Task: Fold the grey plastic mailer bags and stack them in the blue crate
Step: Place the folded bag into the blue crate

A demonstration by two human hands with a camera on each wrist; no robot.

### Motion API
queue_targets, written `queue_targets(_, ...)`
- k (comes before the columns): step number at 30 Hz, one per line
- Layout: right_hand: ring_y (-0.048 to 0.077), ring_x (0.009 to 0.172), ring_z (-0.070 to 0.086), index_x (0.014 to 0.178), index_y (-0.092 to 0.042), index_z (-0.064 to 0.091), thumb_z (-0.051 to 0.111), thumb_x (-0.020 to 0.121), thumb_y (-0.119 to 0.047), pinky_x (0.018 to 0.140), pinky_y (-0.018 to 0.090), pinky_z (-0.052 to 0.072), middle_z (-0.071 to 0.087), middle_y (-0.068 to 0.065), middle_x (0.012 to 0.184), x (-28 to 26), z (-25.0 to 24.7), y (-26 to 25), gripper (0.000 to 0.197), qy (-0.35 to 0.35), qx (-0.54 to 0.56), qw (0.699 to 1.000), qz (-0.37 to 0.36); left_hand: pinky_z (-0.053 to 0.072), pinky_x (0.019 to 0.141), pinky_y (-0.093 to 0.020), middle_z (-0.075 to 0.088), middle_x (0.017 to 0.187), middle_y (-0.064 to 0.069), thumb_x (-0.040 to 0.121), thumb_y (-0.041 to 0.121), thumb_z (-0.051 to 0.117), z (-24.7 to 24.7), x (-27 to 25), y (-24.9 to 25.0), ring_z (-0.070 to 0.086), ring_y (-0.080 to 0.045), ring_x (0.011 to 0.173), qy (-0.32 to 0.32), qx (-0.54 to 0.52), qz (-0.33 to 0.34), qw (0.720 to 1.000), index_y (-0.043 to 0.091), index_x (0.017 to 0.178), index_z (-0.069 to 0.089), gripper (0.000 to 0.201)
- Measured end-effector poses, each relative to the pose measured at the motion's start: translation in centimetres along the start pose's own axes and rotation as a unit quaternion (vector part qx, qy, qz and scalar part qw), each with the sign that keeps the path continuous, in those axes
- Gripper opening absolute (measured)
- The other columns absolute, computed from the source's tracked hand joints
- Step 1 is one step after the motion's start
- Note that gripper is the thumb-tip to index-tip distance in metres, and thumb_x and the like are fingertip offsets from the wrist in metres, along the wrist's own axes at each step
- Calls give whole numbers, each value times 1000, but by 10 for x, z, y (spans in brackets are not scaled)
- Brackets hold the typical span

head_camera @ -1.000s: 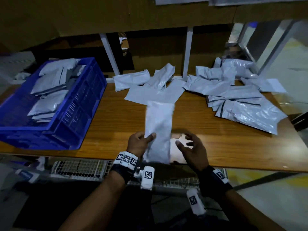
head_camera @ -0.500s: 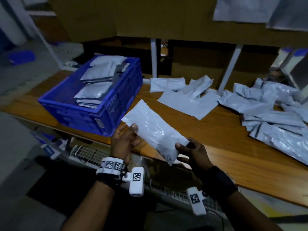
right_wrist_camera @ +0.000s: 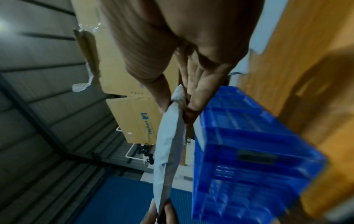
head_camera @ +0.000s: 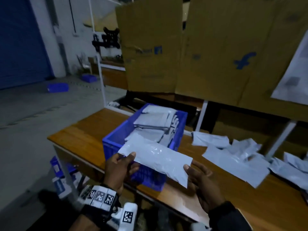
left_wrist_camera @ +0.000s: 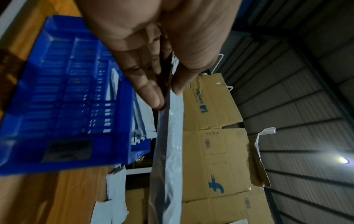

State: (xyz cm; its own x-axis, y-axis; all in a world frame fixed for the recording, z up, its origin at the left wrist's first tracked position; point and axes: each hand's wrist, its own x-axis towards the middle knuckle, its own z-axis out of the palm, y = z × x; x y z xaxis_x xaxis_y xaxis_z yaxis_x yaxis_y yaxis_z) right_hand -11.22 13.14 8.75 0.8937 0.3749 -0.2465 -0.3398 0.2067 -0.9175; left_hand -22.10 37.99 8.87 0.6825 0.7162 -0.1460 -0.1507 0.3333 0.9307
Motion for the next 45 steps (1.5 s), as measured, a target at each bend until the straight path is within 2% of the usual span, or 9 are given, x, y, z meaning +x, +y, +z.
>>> queue_targets(5,17,62,72,126,-4,60,78,88,-6,49,24,54,76,16,96,56,49,-27,42,26,3,999,-30,50,44,-26,71,93,-20,94,14,72,-17,79,41,64,-28,61,-19,67,7,998,5,101,65,13)
queue_targets(9,28,74,54,120,-1,62,82,85,-6,64,33,50,68,22,86,124,77,-35,40,35,-20,999,-28,47,49,-32,69,94,-15,93,10,73,-18,142,61,61,-29,70,-27,98,24,995,8,121,59,32)
queue_targets(13,17,44,39,76,-2,52,76,88,0,50,33,37,44,6,56,181,100,-42,27,64,-115,991,-11,47,59,-35,70,108,-15,92,15,75,-27,191,69,65,-26,80,-19,147,29,989,9,129,57,42)
queue_targets(15,20,46,51,61,-9,56,81,83,-12,55,42,51,51,10,51,202,107,-42,33,72,-189,979,-3,48,62,-36,69,109,-14,93,16,74,-31,211,71,64,-23,79,-30,157,30,987,11,129,57,41)
queue_targets(17,24,60,65,65,-12,67,85,71,-25,72,52,62,67,10,60,224,109,-39,23,103,-219,970,9,47,63,-35,69,107,-12,93,16,73,-32,229,70,64,-22,80,-48,159,20,986,12,128,57,38)
queue_targets(21,14,53,63,66,-12,63,76,90,-27,53,21,48,66,0,57,237,125,-35,31,178,-298,937,31,47,63,-37,71,109,-15,93,16,73,-31,266,62,67,-28,86,-82,166,-1,983,13,130,57,40)
queue_targets(28,28,84,69,91,-11,60,73,79,-29,55,22,48,66,6,84,263,137,-15,25,213,-417,879,91,45,52,-31,67,100,-13,93,16,74,-30,301,58,62,-24,74,-185,189,-27,964,16,124,58,35)
queue_targets(34,26,48,57,88,1,58,69,84,3,34,19,39,62,16,65,256,149,-19,12,257,-414,867,105,45,48,-30,66,95,-15,92,20,76,-33,315,57,58,-22,70,-215,192,-46,956,16,125,60,37)
queue_targets(45,42,84,73,88,8,65,68,72,1,70,51,63,72,27,88,276,149,-8,17,254,-367,886,122,45,46,-28,64,106,-14,92,22,75,-29,320,59,56,-23,70,-241,227,-44,943,18,125,60,36)
